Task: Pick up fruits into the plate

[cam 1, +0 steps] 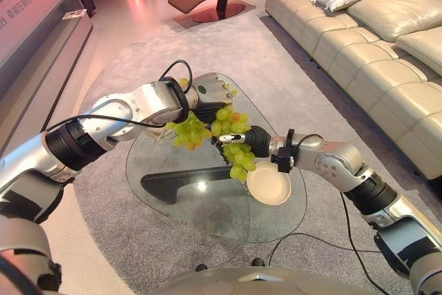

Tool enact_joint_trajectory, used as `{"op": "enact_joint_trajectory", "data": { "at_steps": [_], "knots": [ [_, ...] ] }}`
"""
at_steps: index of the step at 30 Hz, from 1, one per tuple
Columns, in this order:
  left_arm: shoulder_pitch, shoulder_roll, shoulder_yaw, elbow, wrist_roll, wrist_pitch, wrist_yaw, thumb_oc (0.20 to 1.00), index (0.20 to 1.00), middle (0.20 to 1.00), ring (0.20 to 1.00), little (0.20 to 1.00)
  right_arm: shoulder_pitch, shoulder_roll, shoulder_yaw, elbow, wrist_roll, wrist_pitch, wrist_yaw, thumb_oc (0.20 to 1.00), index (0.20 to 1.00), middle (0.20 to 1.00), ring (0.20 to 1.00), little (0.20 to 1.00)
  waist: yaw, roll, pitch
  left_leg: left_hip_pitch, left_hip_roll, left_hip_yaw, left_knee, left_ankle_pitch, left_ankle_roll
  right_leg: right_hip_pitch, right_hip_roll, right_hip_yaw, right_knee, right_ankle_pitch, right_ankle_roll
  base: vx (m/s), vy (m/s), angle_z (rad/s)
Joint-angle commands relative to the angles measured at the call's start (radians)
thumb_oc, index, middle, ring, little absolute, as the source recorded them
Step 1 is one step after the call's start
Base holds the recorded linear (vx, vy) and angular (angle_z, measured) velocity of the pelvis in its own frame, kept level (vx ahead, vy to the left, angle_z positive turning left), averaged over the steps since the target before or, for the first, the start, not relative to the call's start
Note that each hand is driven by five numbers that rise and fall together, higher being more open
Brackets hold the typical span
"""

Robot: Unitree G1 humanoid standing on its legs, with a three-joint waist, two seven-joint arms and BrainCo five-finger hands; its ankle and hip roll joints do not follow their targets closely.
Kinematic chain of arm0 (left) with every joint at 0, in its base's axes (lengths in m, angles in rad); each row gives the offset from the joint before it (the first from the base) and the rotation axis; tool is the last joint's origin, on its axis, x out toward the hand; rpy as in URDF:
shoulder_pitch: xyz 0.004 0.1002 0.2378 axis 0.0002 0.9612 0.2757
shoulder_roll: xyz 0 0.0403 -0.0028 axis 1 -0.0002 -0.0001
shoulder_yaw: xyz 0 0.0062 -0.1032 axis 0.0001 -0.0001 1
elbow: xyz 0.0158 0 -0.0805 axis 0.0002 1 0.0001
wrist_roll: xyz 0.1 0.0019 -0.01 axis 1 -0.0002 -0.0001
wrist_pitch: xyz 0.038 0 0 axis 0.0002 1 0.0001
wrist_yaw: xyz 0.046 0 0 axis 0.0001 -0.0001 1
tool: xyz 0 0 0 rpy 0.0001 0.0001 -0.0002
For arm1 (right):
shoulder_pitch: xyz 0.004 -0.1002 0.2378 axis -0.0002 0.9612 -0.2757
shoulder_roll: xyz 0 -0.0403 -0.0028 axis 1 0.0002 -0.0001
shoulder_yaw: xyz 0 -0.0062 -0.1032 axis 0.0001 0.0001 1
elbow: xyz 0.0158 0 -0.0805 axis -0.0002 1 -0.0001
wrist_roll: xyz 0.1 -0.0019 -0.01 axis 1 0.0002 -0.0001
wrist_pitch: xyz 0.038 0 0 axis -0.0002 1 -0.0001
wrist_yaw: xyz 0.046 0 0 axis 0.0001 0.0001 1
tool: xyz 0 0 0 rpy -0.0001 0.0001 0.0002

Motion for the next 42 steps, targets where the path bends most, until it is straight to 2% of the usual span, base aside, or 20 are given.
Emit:
{"op": "enact_joint_trajectory", "data": {
  "at_steps": [1, 5, 6, 7, 8, 12, 14, 15, 16, 20, 21, 23, 24, 26, 31, 35, 36, 41, 42],
  "knots": [
    [-0.148, 0.004, -0.012, 0.048, -0.012, 0.015, 0.028, 0.200, 0.200, 0.200, 0.200, 0.200, -0.091, 0.018, -0.011, -0.063, 0.035, -0.077, 0.008, 0.200, 0.200, 0.200, 0.200, 0.200, 0.022, -0.040, -0.036, -0.004, -0.055, 0.042, 0.037, -0.105, 0.029, 0.028, -0.023, -0.018, 0.014, -0.044, 0.070, 0.00, 0.000, 0.00],
    [-0.130, 0.001, 0.004, 0.043, -0.048, 0.028, 0.035, 0.200, 0.200, 0.200, 0.200, 0.200, -0.080, 0.023, -0.022, -0.061, 0.028, -0.097, -0.005, 0.200, 0.200, 0.200, 0.200, 0.200, 0.023, -0.040, -0.036, -0.004, -0.054, 0.040, 0.036, -0.104, 0.029, 0.028, -0.023, -0.019, 0.013, -0.043, 0.070, 0.00, 0.000, 0.00],
    [-0.121, 0.000, 0.011, 0.042, -0.060, 0.035, 0.034, 0.247, 0.247, 0.247, 0.247, 0.247, -0.074, 0.026, -0.026, -0.062, 0.026, -0.104, -0.010, 0.200, 0.200, 0.200, 0.200, 0.200, 0.024, -0.039, -0.035, -0.003, -0.054, 0.041, 0.035, -0.103, 0.029, 0.029, -0.024, -0.020, 0.013, -0.043, 0.071, 0.00, 0.000, 0.00],
    [-0.110, -0.001, 0.019, 0.040, -0.073, 0.040, 0.035, 0.467, 0.467, 0.467, 0.467, 0.467, -0.066, 0.029, -0.031, -0.061, 0.020, -0.111, -0.014, 0.200, 0.200, 0.200, 0.200, 0.200, 0.025, -0.039, -0.036, -0.003, -0.054, 0.041, 0.034, -0.103, 0.029, 0.029, -0.024, -0.021, 0.012, -0.043, 0.071, 0.00, 0.000, 0.00],
    [-0.080, -0.001, 0.043, 0.040, -0.122, 0.056, 0.045, 1.000, 1.000, 1.000, 1.000, 1.000, -0.051, 0.035, -0.047, -0.059, 0.009, -0.127, -0.027, 0.200, 0.200, 0.200, 0.200, 0.200, 0.027, -0.039, -0.035, -0.004, -0.053, 0.040, 0.034, -0.102, 0.029, 0.029, -0.024, -0.021, 0.012, -0.043, 0.071, 0.00, 0.000, 0.00],
    [-0.013, -0.011, 0.095, 0.045, -0.192, 0.073, 0.060, 1.000, 1.000, 1.000, 1.000, 1.000, -0.017, 0.042, -0.073, -0.050, -0.003, -0.160, -0.044, 0.200, 0.200, 0.200, 0.200, 0.200, 0.030, -0.038, -0.033, -0.004, -0.052, 0.041, 0.035, -0.102, 0.030, 0.029, -0.025, -0.022, 0.012, -0.043, 0.071, 0.00, 0.000, 0.00],
    [0.112, -0.019, 0.194, 0.035, -0.301, 0.084, 0.067, 1.000, 1.000, 1.000, 1.000, 1.000, 0.046, 0.048, -0.127, -0.040, -0.023, -0.203, -0.043, 0.200, 0.200, 0.200, 0.200, 0.200, 0.038, -0.039, -0.028, -0.004, -0.050, 0.039, 0.034, -0.102, 0.032, 0.030, -0.025, -0.024, 0.010, -0.043, 0.070, 0.00, 0.000, 0.00],
    [0.112, -0.019, 0.194, 0.035, -0.301, 0.084, 0.067, 1.000, 1.000, 1.000, 1.000, 1.000, 0.046, 0.048, -0.127, -0.040, -0.023, -0.203, -0.043, 0.200, 0.200, 0.200, 0.200, 0.200, 0.038, -0.039, -0.028, -0.004, -0.050, 0.039, 0.034, -0.102, 0.032, 0.030, -0.025, -0.024, 0.010, -0.043, 0.070, 0.00, 0.000, 0.00],
    [0.191, -0.028, 0.259, 0.027, -0.330, 0.068, 0.083, 1.000, 1.000, 1.000, 1.000, 1.000, 0.085, 0.057, -0.156, -0.035, -0.043, -0.228, -0.047, 0.200, 0.200, 0.200, 0.200, 0.200, 0.043, -0.038, -0.027, -0.004, -0.049, 0.038, 0.034, -0.102, 0.033, 0.030, -0.024, -0.024, 0.009, -0.043, 0.070, 0.00, 0.000, 0.00],
    [0.324, -0.029, 0.351, 0.021, -0.369, 0.017, 0.123, 1.000, 1.000, 1.000, 1.000, 1.000, 0.156, 0.056, -0.217, -0.010, -0.084, -0.268, -0.042, 0.200, 0.200, 0.200, 0.200, 0.200, 0.052, -0.038, -0.020, -0.005, -0.047, 0.034, 0.035, -0.102, 0.034, 0.031, -0.026, -0.029, 0.010, -0.043, 0.070, 0.03, -0.004, 0.01],
    [0.419, -0.032, 0.416, 0.007, -0.433, -0.006, 0.124, 1.000, 1.000, 1.000, 1.000, 1.000, 0.204, 0.044, -0.252, -0.003, -0.096, -0.301, -0.037, 0.200, 0.200, 0.200, 0.200, 0.200, 0.057, -0.038, -0.011, -0.008, -0.046, 0.032, 0.038, -0.102, 0.034, 0.029, -0.026, -0.031, 0.010, -0.042, 0.068, 0.00, 0.000, 0.00],
    [0.438, -0.034, 0.428, 0.003, -0.449, 0.001, 0.123, 1.000, 1.000, 1.000, 1.000, 1.000, 0.214, 0.042, -0.258, -0.002, -0.097, -0.310, -0.039, 0.200, 0.200, 0.200, 0.200, 0.200, 0.057, -0.037, -0.010, -0.009, -0.045, 0.033, 0.039, -0.102, 0.035, 0.029, -0.026, -0.032, 0.010, -0.042, 0.068, 0.02, 0.000, 0.01],
    [0.541, -0.039, 0.492, 0.011, -0.517, -0.011, 0.129, 1.000, 1.000, 1.000, 1.000, 1.000, 0.263, 0.042, -0.297, 0.013, -0.113, -0.342, -0.032, 0.200, 0.200, 0.200, 0.200, 0.200, 0.066, -0.036, 0.003, -0.010, -0.043, 0.031, 0.042, -0.102, 0.035, 0.030, -0.027, -0.036, 0.012, -0.042, 0.067, 0.04, 0.001, 0.02],
    [0.620, -0.045, 0.536, 0.019, -0.584, -0.016, 0.121, 1.000, 1.000, 1.000, 1.000, 1.000, 0.296, 0.038, -0.319, 0.027, -0.115, -0.372, -0.036, 0.200, 0.200, 0.200, 0.200, 0.200, 0.074, -0.035, 0.014, -0.012, -0.042, 0.028, 0.045, -0.102, 0.035, 0.030, -0.028, -0.041, 0.013, -0.043, 0.065, 0.06, 0.000, 0.02],
    [0.756, -0.073, 0.590, 0.083, -0.671, 0.007, 0.137, 1.000, 1.000, 1.000, 1.000, 1.000, 0.337, 0.038, -0.354, 0.080, -0.148, -0.443, -0.051, 0.200, 0.200, 0.200, 0.200, 0.200, 0.089, -0.029, 0.049, -0.022, -0.037, 0.021, 0.057, -0.111, 0.032, 0.027, -0.029, -0.051, 0.019, -0.051, 0.065, 0.03, -0.007, 0.05],
    [0.841, -0.121, 0.620, 0.190, -0.790, 0.049, 0.196, 1.000, 1.000, 1.000, 1.000, 1.000, 0.339, 0.035, -0.377, 0.136, -0.169, -0.503, -0.086, 0.200, 0.200, 0.200, 0.200, 0.200, 0.100, -0.026, 0.105, -0.076, -0.035, 0.018, 0.098, -0.113, 0.030, -0.020, -0.033, -0.055, 0.051, -0.055, 0.059, -0.06, -0.028, 0.12],
    [0.846, -0.124, 0.621, 0.203, -0.788, 0.041, 0.201, 1.000, 1.000, 1.000, 1.000, 1.000, 0.337, 0.034, -0.379, 0.141, -0.172, -0.508, -0.088, 0.200, 0.200, 0.200, 0.200, 0.200, 0.100, -0.025, 0.111, -0.082, -0.035, 0.018, 0.102, -0.112, 0.030, -0.026, -0.033, -0.056, 0.054, -0.055, 0.058, -0.12, -0.054, 0.05],
    [0.883, -0.186, 0.600, 0.416, -0.845, 0.092, 0.384, 1.000, 1.000, 1.000, 1.000, 1.000, 0.278, 0.018, -0.390, 0.207, -0.245, -0.583, -0.164, 0.200, 0.200, 0.200, 0.200, 0.200, 0.097, -0.017, 0.237, -0.173, -0.037, 0.005, 0.146, -0.096, 0.029, -0.116, -0.028, -0.051, 0.110, -0.053, 0.044, -0.17, -0.054, 0.05],
    [0.880, -0.187, 0.598, 0.419, -0.845, 0.090, 0.386, 1.000, 1.000, 1.000, 1.000, 1.000, 0.276, 0.017, -0.390, 0.208, -0.245, -0.584, -0.164, 0.200, 0.200, 0.200, 0.200, 0.200, 0.097, -0.016, 0.238, -0.175, -0.037, 0.004, 0.148, -0.097, 0.029, -0.118, -0.028, -0.051, 0.112, -0.054, 0.044, -0.17, -0.045, 0.01]
  ]
}}
